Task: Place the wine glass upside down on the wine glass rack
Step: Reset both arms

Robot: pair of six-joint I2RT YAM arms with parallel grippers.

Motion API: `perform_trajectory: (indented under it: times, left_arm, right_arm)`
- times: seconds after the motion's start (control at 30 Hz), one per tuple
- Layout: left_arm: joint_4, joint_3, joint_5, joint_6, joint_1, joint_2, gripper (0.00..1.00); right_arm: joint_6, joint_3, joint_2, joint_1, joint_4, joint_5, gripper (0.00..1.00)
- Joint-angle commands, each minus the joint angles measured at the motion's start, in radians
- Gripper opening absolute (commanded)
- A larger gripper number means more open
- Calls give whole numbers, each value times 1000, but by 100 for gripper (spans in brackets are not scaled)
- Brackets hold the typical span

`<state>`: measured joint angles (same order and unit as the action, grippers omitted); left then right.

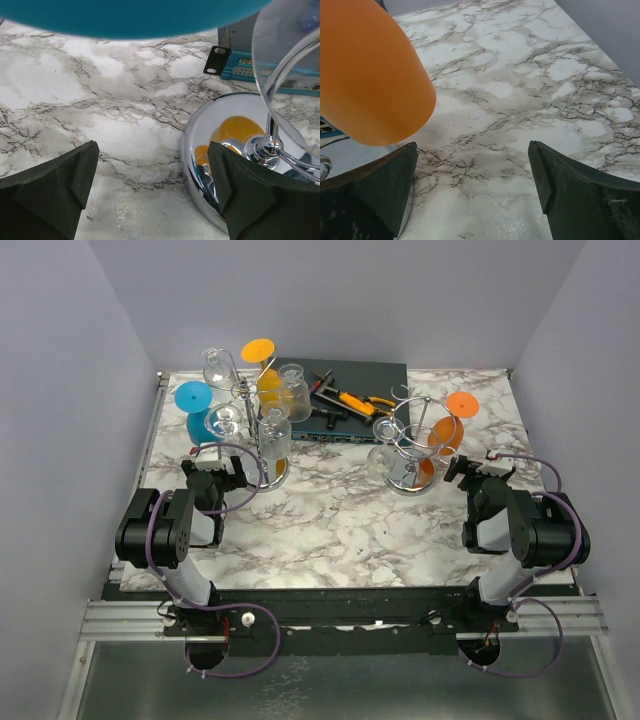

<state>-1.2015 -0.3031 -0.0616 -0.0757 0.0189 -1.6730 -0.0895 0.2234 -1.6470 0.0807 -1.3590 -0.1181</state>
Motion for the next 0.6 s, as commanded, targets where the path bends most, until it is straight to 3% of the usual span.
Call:
perform_trajectory:
  times: [0.0, 0.57]
  left_arm:
    - [2, -11, -20, -18, -7, 17, 99]
    - [9, -13, -21, -19, -7, 18, 99]
  right_arm:
    - [1, 4, 14, 8, -3, -2, 100]
    - [1, 5, 14, 8, -3, -2, 100]
